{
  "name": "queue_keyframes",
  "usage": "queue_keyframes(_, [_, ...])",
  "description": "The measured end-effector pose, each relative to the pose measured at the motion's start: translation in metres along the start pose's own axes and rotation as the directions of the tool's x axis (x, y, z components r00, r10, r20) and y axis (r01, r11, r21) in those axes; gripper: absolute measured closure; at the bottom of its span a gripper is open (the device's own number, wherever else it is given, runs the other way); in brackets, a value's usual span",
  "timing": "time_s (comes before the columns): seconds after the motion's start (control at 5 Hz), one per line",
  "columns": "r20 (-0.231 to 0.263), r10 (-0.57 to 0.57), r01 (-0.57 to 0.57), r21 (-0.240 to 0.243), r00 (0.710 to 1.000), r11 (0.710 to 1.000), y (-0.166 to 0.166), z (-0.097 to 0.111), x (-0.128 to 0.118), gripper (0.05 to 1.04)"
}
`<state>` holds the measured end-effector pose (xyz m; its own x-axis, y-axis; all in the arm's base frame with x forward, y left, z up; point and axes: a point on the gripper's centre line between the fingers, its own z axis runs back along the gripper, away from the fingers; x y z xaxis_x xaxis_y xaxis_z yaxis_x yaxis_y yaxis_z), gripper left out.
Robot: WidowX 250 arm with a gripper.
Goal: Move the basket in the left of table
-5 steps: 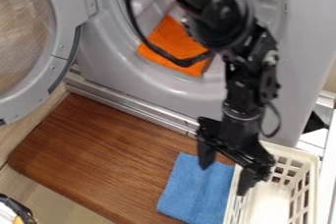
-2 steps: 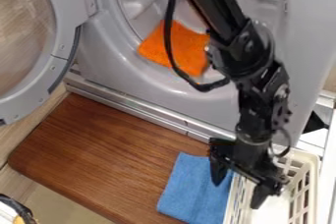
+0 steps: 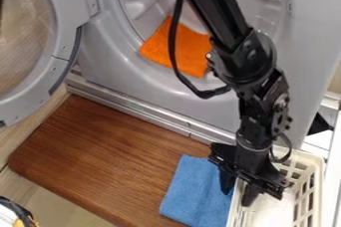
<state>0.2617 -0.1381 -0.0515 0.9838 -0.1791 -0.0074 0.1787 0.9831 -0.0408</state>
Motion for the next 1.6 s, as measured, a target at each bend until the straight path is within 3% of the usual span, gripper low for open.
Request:
queue_keyframes(0.2, [-0.001, -0.001, 0.001, -0.002, 1.000, 1.000, -0.002, 0.000, -0.001, 0.874])
queue_keyframes(0.4, [-0.005, 0.010, -0.010, -0.007, 1.000, 1.000, -0.003, 0.000, -0.003, 0.941])
queue_keyframes(0.6, [-0.017, 0.000, 0.000, -0.022, 1.000, 1.000, -0.005, 0.001, -0.006, 0.960])
queue_keyframes(1.2, [0.038, -0.015, 0.017, -0.066, 0.999, 0.998, 0.009, 0.038, -0.030, 0.982])
queue_keyframes(1.4, [-0.007, -0.039, 0.039, -0.052, 0.999, 0.998, 0.017, 0.051, -0.050, 0.983])
queue_keyframes(1.6, [-0.043, -0.040, 0.040, -0.008, 0.998, 0.999, 0.045, 0.058, -0.064, 0.993])
